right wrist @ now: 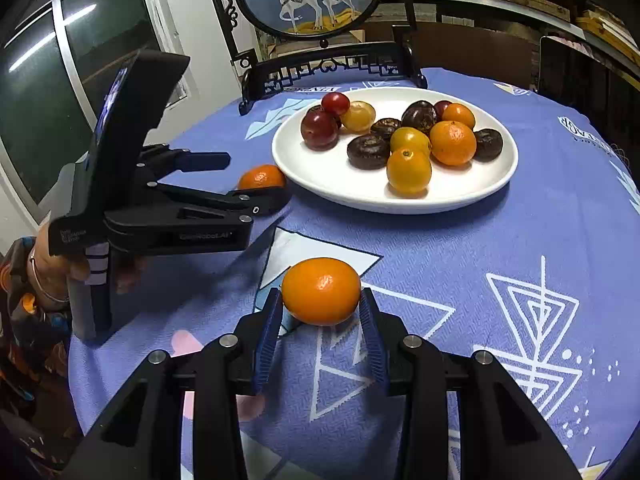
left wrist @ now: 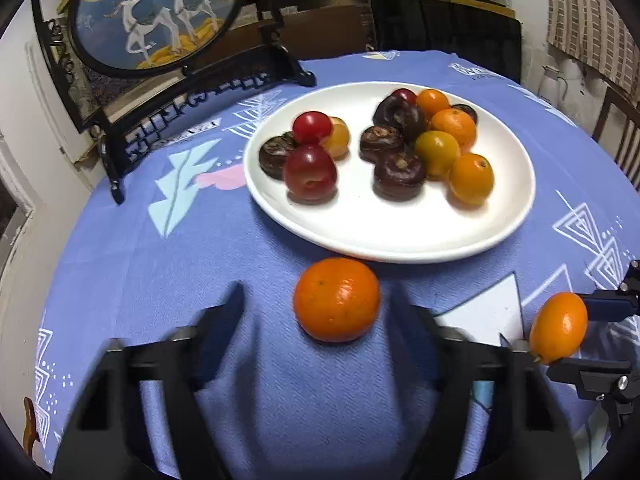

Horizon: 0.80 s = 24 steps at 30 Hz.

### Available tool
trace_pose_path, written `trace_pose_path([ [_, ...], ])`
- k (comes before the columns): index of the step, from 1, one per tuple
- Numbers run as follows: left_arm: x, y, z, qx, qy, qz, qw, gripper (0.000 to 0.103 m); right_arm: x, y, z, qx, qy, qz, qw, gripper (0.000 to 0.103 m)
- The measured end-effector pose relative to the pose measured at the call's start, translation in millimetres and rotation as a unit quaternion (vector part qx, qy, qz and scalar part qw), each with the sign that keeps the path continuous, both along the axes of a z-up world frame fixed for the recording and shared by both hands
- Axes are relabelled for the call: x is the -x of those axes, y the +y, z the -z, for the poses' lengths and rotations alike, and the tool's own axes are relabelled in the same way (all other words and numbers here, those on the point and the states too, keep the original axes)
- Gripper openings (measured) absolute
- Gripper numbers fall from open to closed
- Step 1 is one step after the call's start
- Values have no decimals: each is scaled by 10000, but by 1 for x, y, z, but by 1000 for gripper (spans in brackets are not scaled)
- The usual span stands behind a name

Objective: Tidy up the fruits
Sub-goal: 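Grasp a tangerine with the right tool while the left tool grasps an orange, then carry the orange with the left tool while the right tool carries the tangerine onto the plate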

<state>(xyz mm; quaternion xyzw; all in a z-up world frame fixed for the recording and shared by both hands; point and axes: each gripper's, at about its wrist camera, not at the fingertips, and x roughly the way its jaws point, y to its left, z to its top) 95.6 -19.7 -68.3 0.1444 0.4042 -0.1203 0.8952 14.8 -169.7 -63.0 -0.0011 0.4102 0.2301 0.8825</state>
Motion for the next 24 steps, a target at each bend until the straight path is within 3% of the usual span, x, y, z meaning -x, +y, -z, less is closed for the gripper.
trace_pose_path([
  [7, 22, 3, -7, 134, 83, -38, 9999, 43, 14, 1, -6, -36, -89, -16, 10000, 40],
  [20, 80, -2, -41, 269, -470, -349, 9979, 43, 49, 6, -27, -177, -387, -89, 9991, 40],
  [24, 86, -5, -41, 265, -424, -309, 9983, 43, 57, 6, -31, -181, -444, -98, 9988, 40],
])
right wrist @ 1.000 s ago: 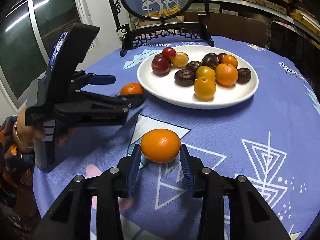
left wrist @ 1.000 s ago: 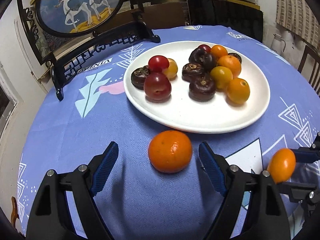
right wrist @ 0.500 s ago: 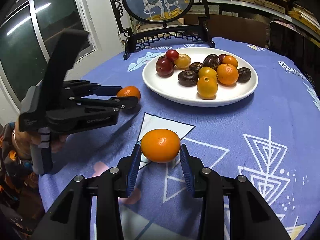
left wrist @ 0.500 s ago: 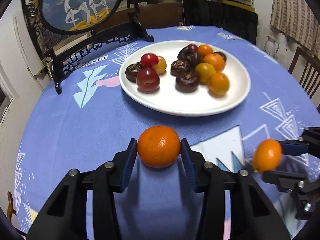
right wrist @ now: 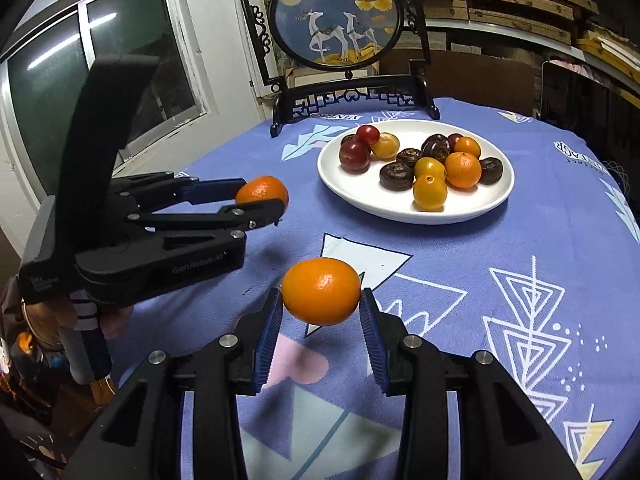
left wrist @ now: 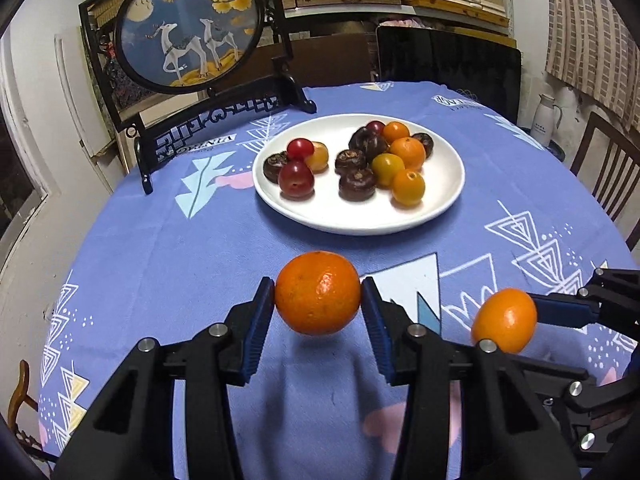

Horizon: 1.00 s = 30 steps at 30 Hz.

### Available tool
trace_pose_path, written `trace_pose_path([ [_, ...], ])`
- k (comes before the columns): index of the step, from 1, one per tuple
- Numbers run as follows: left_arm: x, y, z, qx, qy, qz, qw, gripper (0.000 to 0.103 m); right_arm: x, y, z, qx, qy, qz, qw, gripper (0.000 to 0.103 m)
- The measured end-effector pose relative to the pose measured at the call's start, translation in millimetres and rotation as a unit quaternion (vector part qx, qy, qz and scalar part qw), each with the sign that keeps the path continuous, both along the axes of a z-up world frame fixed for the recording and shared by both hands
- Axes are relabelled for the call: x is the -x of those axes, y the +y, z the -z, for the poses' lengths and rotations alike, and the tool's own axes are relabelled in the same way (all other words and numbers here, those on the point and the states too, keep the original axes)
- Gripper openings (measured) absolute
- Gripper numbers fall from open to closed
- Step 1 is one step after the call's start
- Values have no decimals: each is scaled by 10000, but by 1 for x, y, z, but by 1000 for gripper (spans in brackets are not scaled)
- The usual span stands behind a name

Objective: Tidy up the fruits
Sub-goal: 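Carry the orange with the left tool while the right tool carries the tangerine onto the plate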

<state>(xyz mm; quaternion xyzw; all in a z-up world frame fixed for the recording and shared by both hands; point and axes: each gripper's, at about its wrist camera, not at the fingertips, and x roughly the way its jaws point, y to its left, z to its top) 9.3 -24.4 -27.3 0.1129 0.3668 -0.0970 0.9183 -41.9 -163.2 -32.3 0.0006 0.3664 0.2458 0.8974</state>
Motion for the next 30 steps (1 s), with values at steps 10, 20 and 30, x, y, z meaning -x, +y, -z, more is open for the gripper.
trace_pose_path([
  [10, 2, -3, 5, -60, 59, 48, 10000, 44, 0, 7, 12, 78, 139, -125, 9998, 40],
  [20, -12, -7, 8, -142, 106, 138, 9997, 44, -14, 9, 19, 105, 282, -204, 9993, 40],
  [30, -39, -9, -18, -34, -105, 137, 9998, 44, -39, -4, -16, 185, -54, -81, 9998, 40],
])
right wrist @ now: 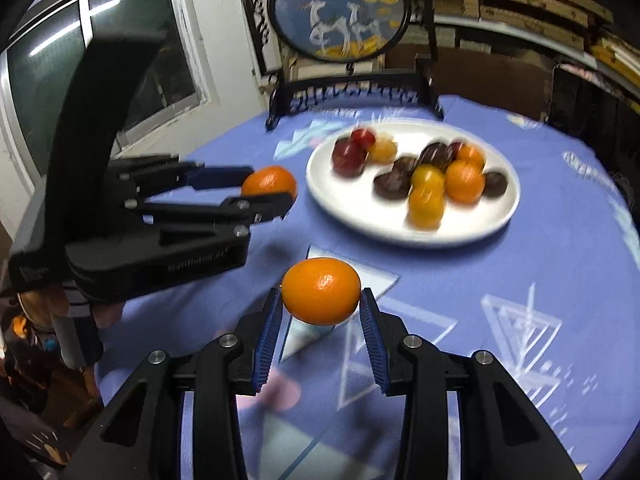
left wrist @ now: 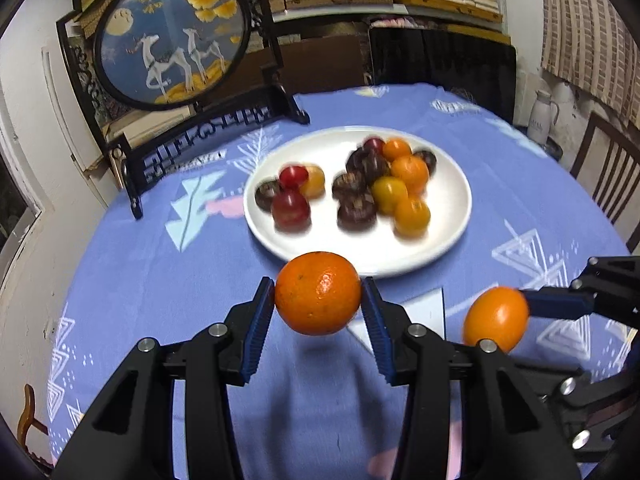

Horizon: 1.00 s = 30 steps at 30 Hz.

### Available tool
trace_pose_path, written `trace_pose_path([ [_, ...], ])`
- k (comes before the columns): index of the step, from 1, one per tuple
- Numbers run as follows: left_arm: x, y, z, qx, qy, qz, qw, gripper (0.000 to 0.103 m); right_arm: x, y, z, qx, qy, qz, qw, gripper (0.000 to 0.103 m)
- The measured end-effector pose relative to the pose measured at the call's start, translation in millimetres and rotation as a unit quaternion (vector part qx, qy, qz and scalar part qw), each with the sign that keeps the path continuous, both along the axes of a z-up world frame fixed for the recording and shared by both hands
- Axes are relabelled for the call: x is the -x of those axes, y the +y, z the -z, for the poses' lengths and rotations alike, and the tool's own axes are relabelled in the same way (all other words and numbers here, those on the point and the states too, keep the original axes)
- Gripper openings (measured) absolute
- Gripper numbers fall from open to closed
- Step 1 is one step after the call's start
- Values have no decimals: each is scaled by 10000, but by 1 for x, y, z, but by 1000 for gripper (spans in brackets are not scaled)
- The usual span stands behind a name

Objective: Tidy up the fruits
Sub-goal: 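Carry the orange with the left tool while the right tool carries the tangerine onto the plate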

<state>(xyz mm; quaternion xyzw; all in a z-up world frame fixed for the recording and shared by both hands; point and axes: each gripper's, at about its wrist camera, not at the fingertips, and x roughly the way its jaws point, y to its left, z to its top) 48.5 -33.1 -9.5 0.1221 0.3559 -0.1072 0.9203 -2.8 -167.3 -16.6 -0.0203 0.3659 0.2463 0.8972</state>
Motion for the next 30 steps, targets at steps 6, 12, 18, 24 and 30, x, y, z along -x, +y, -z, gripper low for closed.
trace_pose_path([
  [6, -14, -2, -24, 214, -233, -120, 9994, 44, -16, -9, -31, -155, -367, 159, 9991, 40],
  [12, -33, -13, -29, 207, -269, -213, 9992, 44, -40, -15, -46, -283, -523, 353, 9976, 40],
  [18, -60, -16, -29, 156, -305, -320, 9989, 44, -66, -23, -53, -386, -584, 514, 9962, 40],
  [24, -94, -23, -29, 103, -321, -428, 9985, 44, -101, -26, -55, -326, -572, 660, 9956, 40],
  [30, -129, -33, -23, -106, -311, -495, 9982, 44, -140, -28, -47, -330, -405, 802, 9954, 40],
])
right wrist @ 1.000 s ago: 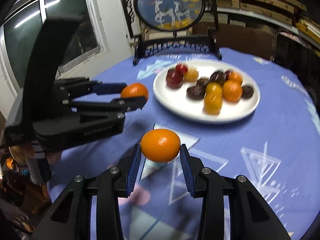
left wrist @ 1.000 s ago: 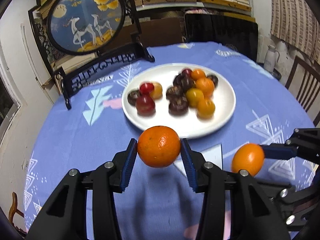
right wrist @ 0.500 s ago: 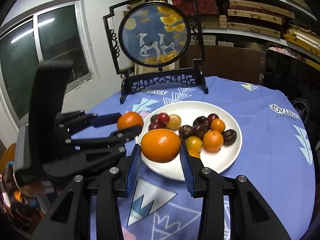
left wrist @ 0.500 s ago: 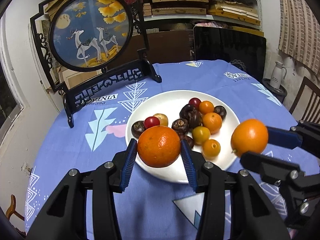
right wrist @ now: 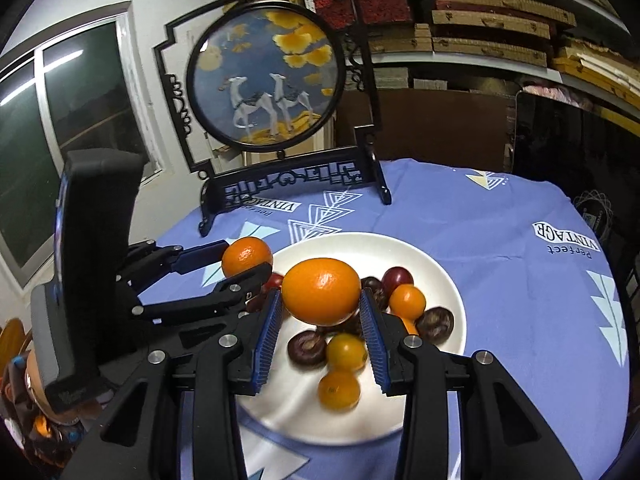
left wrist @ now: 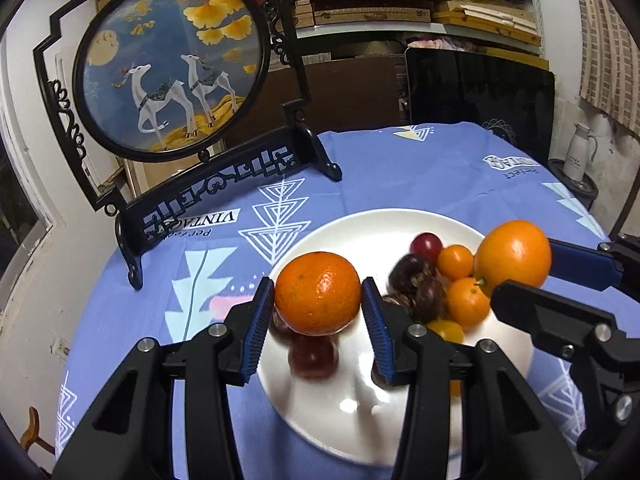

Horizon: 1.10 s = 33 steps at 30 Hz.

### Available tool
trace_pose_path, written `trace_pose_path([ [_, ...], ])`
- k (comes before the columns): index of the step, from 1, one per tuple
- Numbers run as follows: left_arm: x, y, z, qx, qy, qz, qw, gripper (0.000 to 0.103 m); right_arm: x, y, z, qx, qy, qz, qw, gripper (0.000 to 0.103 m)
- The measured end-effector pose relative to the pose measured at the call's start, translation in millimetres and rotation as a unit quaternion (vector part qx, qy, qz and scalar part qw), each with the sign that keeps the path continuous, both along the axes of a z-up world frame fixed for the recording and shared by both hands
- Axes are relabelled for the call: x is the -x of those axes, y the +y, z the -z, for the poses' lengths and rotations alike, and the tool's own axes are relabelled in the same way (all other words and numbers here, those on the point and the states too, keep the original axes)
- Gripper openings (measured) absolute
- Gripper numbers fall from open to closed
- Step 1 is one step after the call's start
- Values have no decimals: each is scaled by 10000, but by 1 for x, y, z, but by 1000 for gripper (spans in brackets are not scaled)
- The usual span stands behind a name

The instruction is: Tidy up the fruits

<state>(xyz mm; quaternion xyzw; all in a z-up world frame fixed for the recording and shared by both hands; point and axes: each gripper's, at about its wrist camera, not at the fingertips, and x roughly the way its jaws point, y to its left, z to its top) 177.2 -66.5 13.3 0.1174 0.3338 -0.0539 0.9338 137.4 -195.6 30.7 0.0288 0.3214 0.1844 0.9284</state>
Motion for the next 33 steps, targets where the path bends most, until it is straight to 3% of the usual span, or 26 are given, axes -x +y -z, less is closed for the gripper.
trace_pose_path([
  [5, -21, -5, 9, -149, 39, -57, 9999, 44, -26, -7, 14, -194, 218, 137, 9995, 40],
  [16, -36, -8, 24, -209, 101, -42, 9997, 45, -49, -5, 19, -121, 177, 178, 9996, 40],
  [17, -34, -10, 23, -264, 4, -40, 9996, 48, -49, -6, 18, -158, 178, 167, 9996, 41],
  [19, -33, -10, 20, -281, -86, -41, 9996, 74, -46, -8, 16, -197, 112, 213, 9995, 53],
  [29, -4, -12, 5, -197, -369, 44, 9991, 75, -18, -16, 3, -330, -32, 293, 9990, 58],
  [33, 24, -7, -7, -102, -573, 111, 9982, 80, 12, -21, -9, -471, -284, 359, 9978, 68],
])
